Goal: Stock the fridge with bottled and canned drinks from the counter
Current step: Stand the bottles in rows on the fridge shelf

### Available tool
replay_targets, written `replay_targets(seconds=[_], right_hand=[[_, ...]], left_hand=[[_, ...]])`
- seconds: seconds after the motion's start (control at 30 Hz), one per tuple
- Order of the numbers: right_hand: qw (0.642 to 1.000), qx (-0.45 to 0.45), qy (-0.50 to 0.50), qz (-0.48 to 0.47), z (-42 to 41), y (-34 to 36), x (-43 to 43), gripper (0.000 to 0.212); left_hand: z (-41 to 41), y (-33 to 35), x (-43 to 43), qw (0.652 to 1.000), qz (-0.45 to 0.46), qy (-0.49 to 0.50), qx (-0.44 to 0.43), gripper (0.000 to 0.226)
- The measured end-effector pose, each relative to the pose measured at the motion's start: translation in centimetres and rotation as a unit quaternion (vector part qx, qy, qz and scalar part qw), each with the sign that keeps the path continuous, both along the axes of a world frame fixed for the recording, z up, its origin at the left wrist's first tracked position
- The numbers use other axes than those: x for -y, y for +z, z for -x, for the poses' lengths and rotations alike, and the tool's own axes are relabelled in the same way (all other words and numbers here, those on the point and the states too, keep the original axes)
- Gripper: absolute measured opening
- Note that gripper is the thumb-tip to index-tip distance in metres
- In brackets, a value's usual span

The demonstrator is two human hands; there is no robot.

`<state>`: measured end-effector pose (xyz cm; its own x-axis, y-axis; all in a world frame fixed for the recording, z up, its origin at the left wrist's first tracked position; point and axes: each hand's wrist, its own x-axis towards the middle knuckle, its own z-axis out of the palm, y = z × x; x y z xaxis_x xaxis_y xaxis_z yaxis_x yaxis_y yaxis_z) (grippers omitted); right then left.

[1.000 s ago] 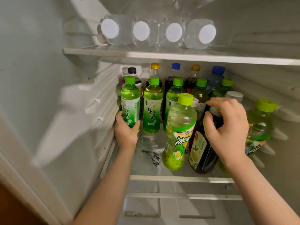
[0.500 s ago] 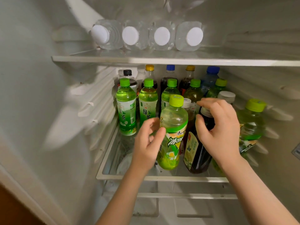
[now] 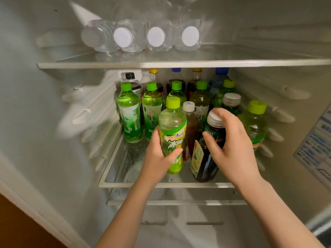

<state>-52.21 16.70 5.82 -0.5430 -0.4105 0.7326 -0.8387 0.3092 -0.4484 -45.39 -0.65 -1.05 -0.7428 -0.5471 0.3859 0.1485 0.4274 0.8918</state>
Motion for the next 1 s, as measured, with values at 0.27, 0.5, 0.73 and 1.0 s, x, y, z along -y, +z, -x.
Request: replay_targets(seconds=[0.27, 0.5, 0.73, 1.0], right_hand=[[1.0, 0.006, 0.006, 0.002, -0.2, -0.2, -1.0, 0.057], [1.0, 0.002, 0.007, 0.007, -0.2, -0.3, -1.0, 0.057], [1.0, 0.024, 0.0, 0.02, -0.2, -0.4, -1.1, 0.057], [1.0, 0.018, -0.005, 0.009, -0.1, -0.2, -0.5, 0.057]], left_hand=[[-0.9, 0.0, 2.8, 1.0, -0.001, 0.009, -0.009, 0.072], [-0.8, 0.0, 3.5, 0.999, 0.011, -0.038, -0.001, 0.076], [0.5, -0.2, 5.1, 0.999, 0.036, -0.014, -0.012, 0.083], [-0.1, 1.0, 0.5, 0.954, 0.158, 0.249, -0.058, 0.084]])
